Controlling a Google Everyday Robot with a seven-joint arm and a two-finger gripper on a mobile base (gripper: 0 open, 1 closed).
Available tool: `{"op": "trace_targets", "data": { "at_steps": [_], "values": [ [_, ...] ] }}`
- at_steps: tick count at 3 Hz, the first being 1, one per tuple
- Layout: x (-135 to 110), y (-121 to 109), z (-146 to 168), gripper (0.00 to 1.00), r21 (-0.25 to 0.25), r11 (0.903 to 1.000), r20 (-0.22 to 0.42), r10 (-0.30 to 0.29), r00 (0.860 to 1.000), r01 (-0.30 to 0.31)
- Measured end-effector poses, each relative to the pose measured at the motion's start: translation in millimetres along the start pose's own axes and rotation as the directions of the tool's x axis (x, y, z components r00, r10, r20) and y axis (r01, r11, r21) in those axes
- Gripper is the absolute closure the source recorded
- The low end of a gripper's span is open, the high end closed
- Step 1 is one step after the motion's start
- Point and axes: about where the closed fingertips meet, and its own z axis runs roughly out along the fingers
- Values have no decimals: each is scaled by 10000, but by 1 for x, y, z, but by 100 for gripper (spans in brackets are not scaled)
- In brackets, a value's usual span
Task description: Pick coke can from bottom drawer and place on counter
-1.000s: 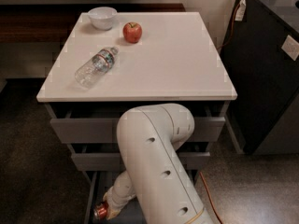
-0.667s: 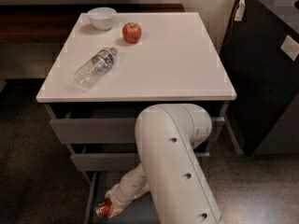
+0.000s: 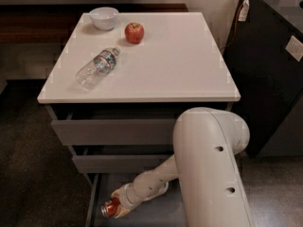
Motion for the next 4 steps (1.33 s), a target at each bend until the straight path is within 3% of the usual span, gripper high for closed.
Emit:
{"op": "trace_targets", "data": {
  "at_steps": [2, 3, 4],
  "values": [
    [-2, -8, -34, 100, 369, 9992, 908, -162, 9957, 129],
    [-3, -5, -62, 100, 228, 9995, 1911, -236, 9813, 196],
    [-4, -6, -64, 100, 307, 9992, 1875, -327, 9817, 274]
  ]
}}
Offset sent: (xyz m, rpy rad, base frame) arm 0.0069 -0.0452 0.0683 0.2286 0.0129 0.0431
